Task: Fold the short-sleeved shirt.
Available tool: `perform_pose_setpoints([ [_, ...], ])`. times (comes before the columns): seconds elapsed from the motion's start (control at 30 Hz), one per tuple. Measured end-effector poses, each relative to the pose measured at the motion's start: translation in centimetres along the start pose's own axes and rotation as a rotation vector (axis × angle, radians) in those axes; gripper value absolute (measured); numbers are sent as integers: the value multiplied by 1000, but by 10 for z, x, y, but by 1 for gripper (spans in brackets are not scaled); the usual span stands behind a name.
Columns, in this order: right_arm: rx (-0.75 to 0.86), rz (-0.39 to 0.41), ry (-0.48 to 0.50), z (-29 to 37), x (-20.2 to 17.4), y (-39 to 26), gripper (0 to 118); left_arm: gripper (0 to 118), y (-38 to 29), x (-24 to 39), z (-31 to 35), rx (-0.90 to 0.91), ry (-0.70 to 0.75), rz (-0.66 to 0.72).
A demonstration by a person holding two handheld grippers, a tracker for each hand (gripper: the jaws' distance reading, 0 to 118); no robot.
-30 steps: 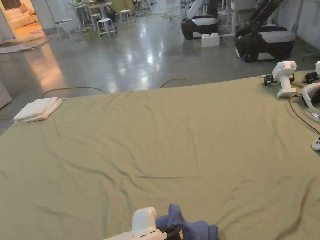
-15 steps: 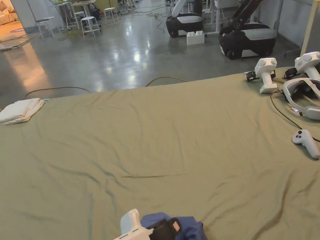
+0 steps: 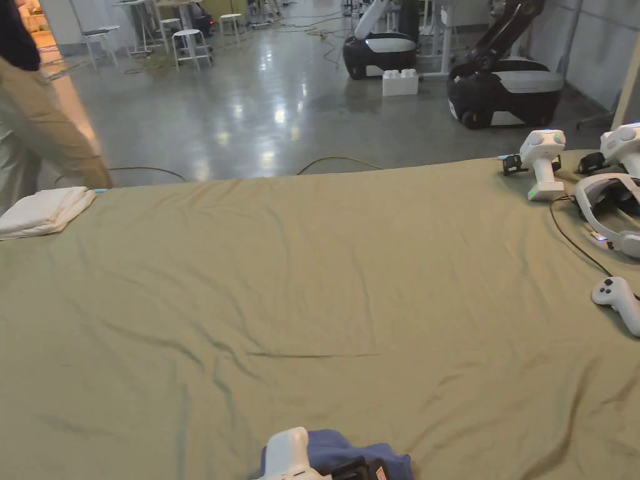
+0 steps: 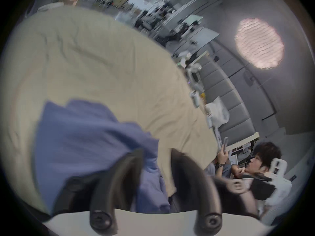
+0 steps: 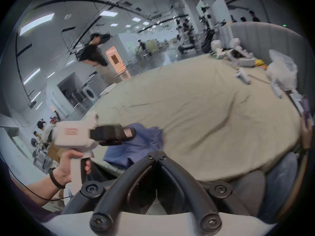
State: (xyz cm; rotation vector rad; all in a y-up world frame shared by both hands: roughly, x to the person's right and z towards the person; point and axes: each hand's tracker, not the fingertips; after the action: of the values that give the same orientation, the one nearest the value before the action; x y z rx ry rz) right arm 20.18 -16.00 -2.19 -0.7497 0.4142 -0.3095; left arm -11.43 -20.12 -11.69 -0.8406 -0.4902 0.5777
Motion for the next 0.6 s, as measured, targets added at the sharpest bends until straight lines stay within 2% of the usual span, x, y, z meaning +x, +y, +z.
perform_pose_setpoints([
  [0.03, -25, -4, 52, -16, -4, 4, 0, 67, 3, -3, 17, 25, 17, -15],
  [0.1, -72, -17, 124, -53, -10, 10, 0, 104, 6, -18, 46, 55, 72, -4],
  [0.13, -105, -17, 135, -74, -12, 14, 0, 107, 5, -29, 61, 79, 91, 18],
  [0.23, -232, 81, -24, -140, -14, 14, 0, 107, 0, -67, 83, 100, 153, 142],
  [0.3, -431, 142, -142, -190, -5, 1, 0, 107, -8, -90, 91, 94, 188, 235],
  [0.33, -549, 157, -160, -213, 4, -14, 0, 107, -12, -97, 93, 97, 177, 263],
  [0.37, -462, 136, -108, -214, 10, -20, 0, 107, -15, -102, 89, 89, 154, 286],
  [0.4, -349, 47, -58, -201, 13, -8, 0, 107, -17, -107, 87, 93, 136, 313],
  [0.43, -417, -25, -73, -198, 14, -6, 0, 107, -17, -111, 82, 81, 134, 312],
  [0.47, -403, -61, -72, -197, 16, -6, 0, 107, -17, -114, 76, 71, 129, 308],
  [0.53, -397, 3, -60, -194, 17, -11, 0, 106, -14, -116, 55, 49, 126, 298],
  [0.6, -400, -32, -52, -191, 19, -9, 0, 105, -9, -121, 32, -6, 61, 311],
])
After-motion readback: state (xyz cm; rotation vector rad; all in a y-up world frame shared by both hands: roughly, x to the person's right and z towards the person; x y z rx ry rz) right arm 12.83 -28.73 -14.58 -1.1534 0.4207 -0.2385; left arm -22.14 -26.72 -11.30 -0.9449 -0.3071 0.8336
